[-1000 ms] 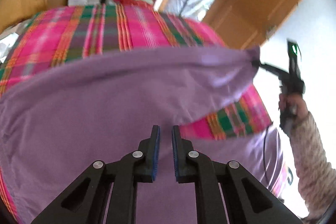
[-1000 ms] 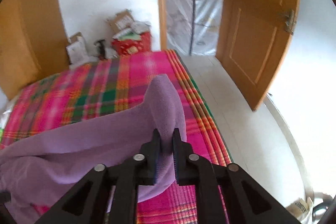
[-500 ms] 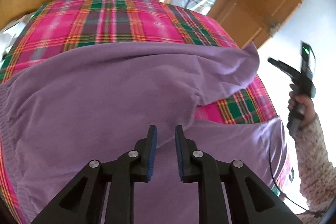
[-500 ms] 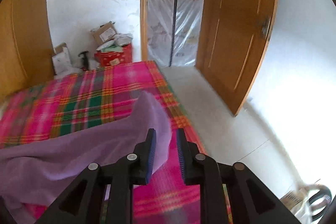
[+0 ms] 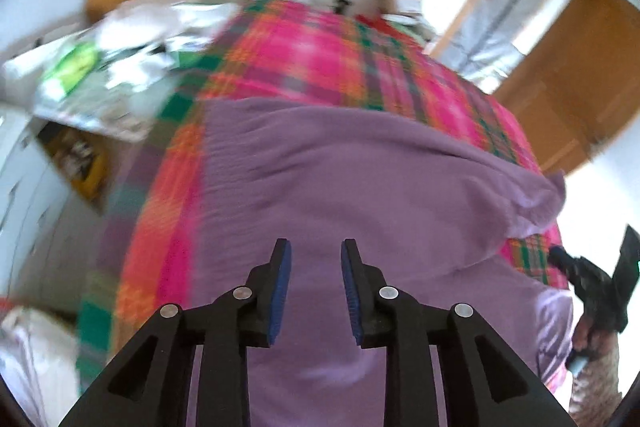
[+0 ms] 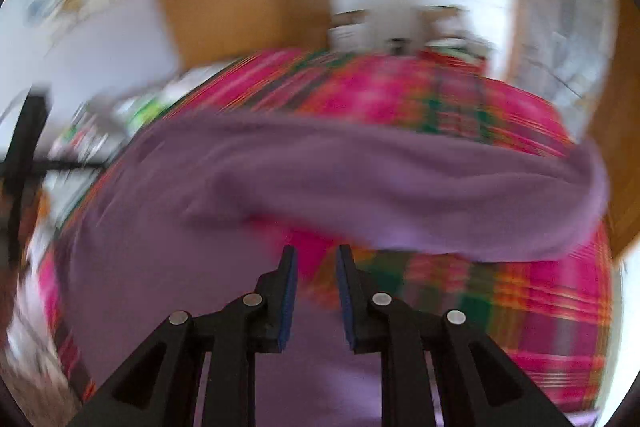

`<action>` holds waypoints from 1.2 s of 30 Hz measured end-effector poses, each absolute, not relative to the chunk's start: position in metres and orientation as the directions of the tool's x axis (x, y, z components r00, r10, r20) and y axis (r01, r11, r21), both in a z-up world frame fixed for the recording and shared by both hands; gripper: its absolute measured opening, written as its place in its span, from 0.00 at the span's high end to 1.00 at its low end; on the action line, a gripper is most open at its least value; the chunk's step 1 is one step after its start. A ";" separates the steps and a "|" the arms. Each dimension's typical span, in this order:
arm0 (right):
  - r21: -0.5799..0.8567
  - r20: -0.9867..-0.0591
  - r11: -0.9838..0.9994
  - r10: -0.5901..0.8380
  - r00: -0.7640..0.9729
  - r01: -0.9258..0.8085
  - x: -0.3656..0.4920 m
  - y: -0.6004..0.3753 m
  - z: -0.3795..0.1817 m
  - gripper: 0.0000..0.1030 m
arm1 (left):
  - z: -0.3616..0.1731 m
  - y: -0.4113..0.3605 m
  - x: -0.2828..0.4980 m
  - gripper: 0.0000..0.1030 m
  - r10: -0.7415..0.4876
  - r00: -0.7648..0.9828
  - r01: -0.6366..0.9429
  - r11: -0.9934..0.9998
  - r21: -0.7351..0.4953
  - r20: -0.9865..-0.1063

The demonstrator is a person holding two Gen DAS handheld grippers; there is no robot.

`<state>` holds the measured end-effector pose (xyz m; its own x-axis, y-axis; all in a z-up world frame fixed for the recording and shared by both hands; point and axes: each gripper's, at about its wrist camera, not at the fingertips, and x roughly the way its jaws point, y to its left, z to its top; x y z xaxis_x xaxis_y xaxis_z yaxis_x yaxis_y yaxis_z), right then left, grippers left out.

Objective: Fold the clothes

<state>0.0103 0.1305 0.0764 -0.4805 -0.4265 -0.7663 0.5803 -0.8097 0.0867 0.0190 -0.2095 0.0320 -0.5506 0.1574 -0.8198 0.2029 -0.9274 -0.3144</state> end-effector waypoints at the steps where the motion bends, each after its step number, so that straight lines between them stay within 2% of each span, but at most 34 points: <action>1: 0.072 -0.772 -0.783 -0.436 -0.462 0.618 0.019 0.116 0.074 0.80 | 0.030 -0.215 0.028 0.73 0.146 -0.546 0.221 -0.924 -0.311 -0.825; 8: 0.062 -0.794 -0.630 -0.501 -0.344 0.774 0.082 0.040 0.054 0.76 | 0.009 -0.253 0.098 0.71 0.089 -0.521 0.369 -0.873 -0.318 -0.849; 10: 0.026 -0.785 -0.598 -0.508 -0.354 0.801 0.103 0.021 0.056 0.74 | 0.004 -0.260 0.117 0.66 0.085 -0.517 0.393 -0.861 -0.324 -0.852; 14: 0.050 -0.784 -0.545 -0.541 -0.305 0.837 0.134 -0.004 0.056 0.64 | -0.007 -0.262 0.141 0.64 0.161 -0.528 0.390 -0.826 -0.406 -0.834; 20: 0.021 -0.791 -0.500 -0.538 -0.291 0.866 0.166 -0.034 0.048 0.55 | -0.012 -0.257 0.157 0.64 0.265 -0.565 0.339 -0.789 -0.513 -0.781; 22: -0.010 -0.801 -0.494 -0.516 -0.303 0.869 0.174 -0.041 0.043 0.55 | -0.015 -0.258 0.159 0.56 0.301 -0.576 0.332 -0.763 -0.554 -0.760; 31: -0.083 -0.794 -0.523 -0.480 -0.374 0.848 0.189 -0.056 0.032 0.55 | -0.025 -0.253 0.152 0.56 0.357 -0.608 0.344 -0.686 -0.641 -0.709; 32: -0.085 -0.792 -0.528 -0.478 -0.379 0.845 0.189 -0.057 0.031 0.55 | -0.026 -0.254 0.152 0.57 0.362 -0.614 0.348 -0.674 -0.652 -0.701; 33: -0.080 -0.791 -0.537 -0.479 -0.382 0.840 0.189 -0.057 0.031 0.55 | -0.026 -0.255 0.152 0.63 0.363 -0.616 0.349 -0.669 -0.656 -0.699; 34: -0.078 -0.789 -0.544 -0.479 -0.385 0.836 0.189 -0.058 0.032 0.55 | -0.027 -0.255 0.152 0.76 0.364 -0.618 0.351 -0.666 -0.658 -0.697; 36: -0.078 -0.787 -0.549 -0.479 -0.390 0.832 0.190 -0.062 0.034 0.59 | -0.027 -0.255 0.153 0.88 0.370 -0.626 0.336 -0.666 -0.666 -0.686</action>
<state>0.1898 -0.0615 0.0339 -0.3899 -0.4787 -0.7867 0.8321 -0.5491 -0.0783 0.1527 -0.2548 -0.0273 -0.6265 0.3697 -0.6862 0.3359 -0.6664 -0.6656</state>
